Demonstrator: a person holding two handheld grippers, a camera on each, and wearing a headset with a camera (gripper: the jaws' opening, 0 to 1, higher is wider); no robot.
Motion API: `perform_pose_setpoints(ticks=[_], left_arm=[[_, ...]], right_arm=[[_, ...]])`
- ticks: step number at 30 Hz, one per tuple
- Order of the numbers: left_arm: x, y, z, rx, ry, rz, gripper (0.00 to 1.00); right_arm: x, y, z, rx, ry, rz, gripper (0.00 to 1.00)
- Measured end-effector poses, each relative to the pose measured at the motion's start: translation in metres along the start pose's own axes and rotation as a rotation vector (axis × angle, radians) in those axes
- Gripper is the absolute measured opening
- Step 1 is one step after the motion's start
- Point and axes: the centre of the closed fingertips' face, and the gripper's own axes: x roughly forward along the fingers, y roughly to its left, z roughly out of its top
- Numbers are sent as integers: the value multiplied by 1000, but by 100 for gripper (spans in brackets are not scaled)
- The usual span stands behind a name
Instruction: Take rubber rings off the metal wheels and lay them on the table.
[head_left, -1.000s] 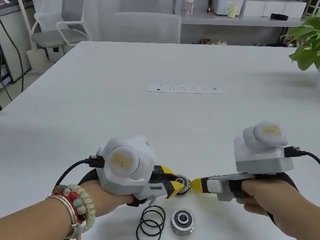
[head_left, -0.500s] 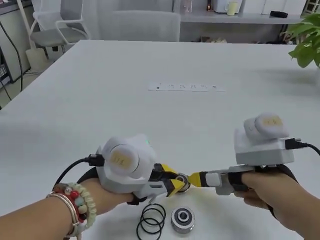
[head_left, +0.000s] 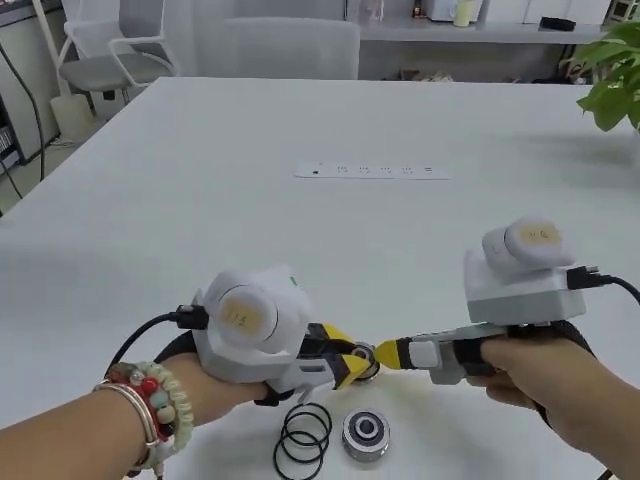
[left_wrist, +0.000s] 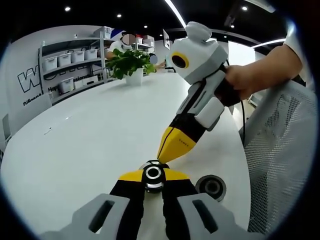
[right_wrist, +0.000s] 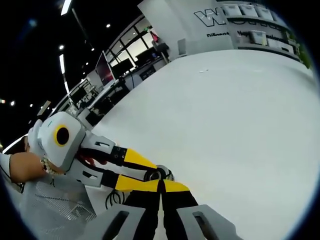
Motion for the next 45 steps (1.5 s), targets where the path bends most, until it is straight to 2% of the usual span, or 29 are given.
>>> perform_pose_setpoints(ticks=[22,27,31,38,45], left_arm=[[1,0,1,1,-3,-1,8],[1,0,1,-2,-5,0,8],[1,0,1,-2,-7,0,8],[0,0,1,-11,-14,2,8],[0,0,1,-23,-19,-1,8]], right_arm=[[1,2,2,-24,-2,13,0],[2,2,3,-5,-9,18,0],[2,7,4,-12,-14,41,0],[4,0,0,-15,0,5,0],[4,-1,-2,-6,3,1,0]])
